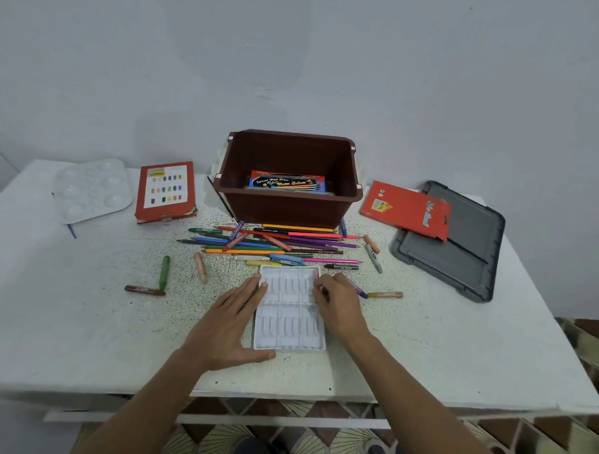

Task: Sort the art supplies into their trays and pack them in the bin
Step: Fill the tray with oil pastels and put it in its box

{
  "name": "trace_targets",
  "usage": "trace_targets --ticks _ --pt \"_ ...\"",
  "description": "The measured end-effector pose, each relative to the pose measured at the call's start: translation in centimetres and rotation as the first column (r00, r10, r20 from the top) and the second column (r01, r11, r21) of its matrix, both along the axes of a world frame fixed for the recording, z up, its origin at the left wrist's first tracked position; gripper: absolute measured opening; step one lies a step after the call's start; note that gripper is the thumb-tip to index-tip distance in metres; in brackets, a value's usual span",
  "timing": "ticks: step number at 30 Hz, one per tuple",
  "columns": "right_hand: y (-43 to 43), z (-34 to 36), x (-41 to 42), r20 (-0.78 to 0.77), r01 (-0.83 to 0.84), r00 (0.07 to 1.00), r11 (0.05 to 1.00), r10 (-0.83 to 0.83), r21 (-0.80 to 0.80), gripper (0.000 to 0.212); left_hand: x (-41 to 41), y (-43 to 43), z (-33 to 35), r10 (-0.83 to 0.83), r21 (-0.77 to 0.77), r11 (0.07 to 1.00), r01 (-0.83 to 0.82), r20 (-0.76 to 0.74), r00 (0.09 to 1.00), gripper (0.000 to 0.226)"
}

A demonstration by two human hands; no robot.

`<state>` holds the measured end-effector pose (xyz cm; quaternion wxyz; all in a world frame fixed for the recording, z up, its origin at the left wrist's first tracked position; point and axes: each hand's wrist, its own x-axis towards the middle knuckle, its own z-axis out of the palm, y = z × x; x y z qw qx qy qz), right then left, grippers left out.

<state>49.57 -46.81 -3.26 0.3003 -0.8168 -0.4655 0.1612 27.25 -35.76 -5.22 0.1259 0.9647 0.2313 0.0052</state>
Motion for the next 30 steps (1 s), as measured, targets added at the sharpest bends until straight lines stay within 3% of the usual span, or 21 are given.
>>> trace_targets --ticks 5,9,11,15,19,24,30 --pt "-0.9 0.5 0.9 -0.011 -0.063 0.998 0.998 0.063 0.020 0.025 0.0 -0.1 0.1 0.007 -0.003 1.000 -0.007 -0.005 1.000 0.121" --pt "-1.7 0.9 2.5 0.225 0.044 0.972 0.992 -0.069 0.115 0.017 0.1 -0.1 0.1 0.011 -0.014 1.000 -0.011 0.000 1.000 0.123" --pt "-1.8 1.0 3.4 0.334 0.116 0.933 0.991 -0.132 0.070 0.019 0.1 -0.1 0.0 0.014 -0.011 1.000 -0.014 -0.002 1.000 0.123" --pt "-2.2 0.8 4.2 0.439 0.165 0.897 0.966 -0.062 -0.201 0.027 0.1 -0.1 0.1 0.023 -0.021 1.000 -0.023 0.000 1.000 0.126" --pt "-2.3 0.7 4.0 0.455 0.185 0.888 0.955 -0.062 -0.231 0.022 0.1 -0.1 0.1 0.037 -0.034 0.999 -0.037 0.008 0.999 0.128" --pt "-1.7 1.5 3.4 0.386 0.197 0.909 0.977 -0.154 -0.076 0.014 0.1 -0.1 0.1 0.041 -0.026 0.999 -0.041 -0.012 0.999 0.130" --pt "-0.2 3.9 2.6 -0.027 0.096 0.995 0.992 -0.094 0.083 0.006 0.2 -0.2 0.0 0.061 -0.037 0.997 -0.062 -0.032 0.998 0.132"
